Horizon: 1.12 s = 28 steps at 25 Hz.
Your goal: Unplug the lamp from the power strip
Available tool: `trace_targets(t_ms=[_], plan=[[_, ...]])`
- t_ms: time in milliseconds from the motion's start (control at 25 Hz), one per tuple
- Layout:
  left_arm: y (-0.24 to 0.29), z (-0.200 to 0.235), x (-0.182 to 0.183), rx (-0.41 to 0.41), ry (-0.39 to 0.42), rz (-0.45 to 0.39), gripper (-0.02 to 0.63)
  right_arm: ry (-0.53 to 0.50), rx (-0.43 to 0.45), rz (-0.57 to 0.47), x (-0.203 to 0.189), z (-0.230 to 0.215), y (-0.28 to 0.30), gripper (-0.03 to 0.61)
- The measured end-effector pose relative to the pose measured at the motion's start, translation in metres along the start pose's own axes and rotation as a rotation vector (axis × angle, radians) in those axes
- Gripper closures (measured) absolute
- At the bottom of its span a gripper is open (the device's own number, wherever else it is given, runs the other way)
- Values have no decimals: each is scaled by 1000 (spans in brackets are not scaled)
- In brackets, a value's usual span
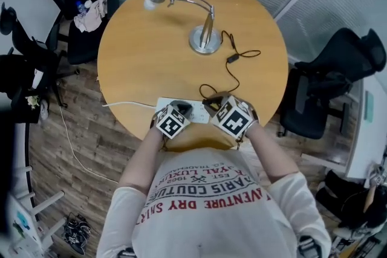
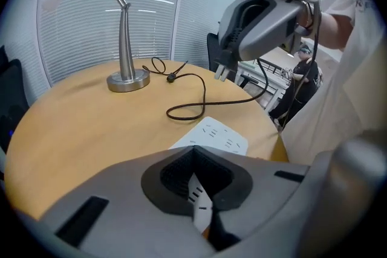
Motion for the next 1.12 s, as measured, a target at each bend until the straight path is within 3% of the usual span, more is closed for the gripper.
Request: trace_targets(t_ms=[120, 280, 600, 840, 1120], plan=[[-6, 7, 4, -17, -74, -10, 583, 41, -41, -59, -6, 3, -4, 506], [-21, 9, 8, 39, -178, -86, 583, 110, -90, -145, -16, 3, -10, 506], [-75, -2, 44, 176, -170, -286, 583, 210, -178, -447, -10, -6, -49, 506], [-139, -9, 84, 292, -166, -459, 583, 205, -225, -668, 5, -6, -82, 505], [-207, -28, 121, 309, -114, -746, 583, 160, -210, -869, 17, -3, -112, 505]])
Point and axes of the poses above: the fingertips, and each gripper's own axes: y forward along the fingers, z to its left, x out of its top, the point moved 8 cm from there along -y, backward along the fingers, and after that the axes turned 2 degrees about z, right-handed, at the moved point
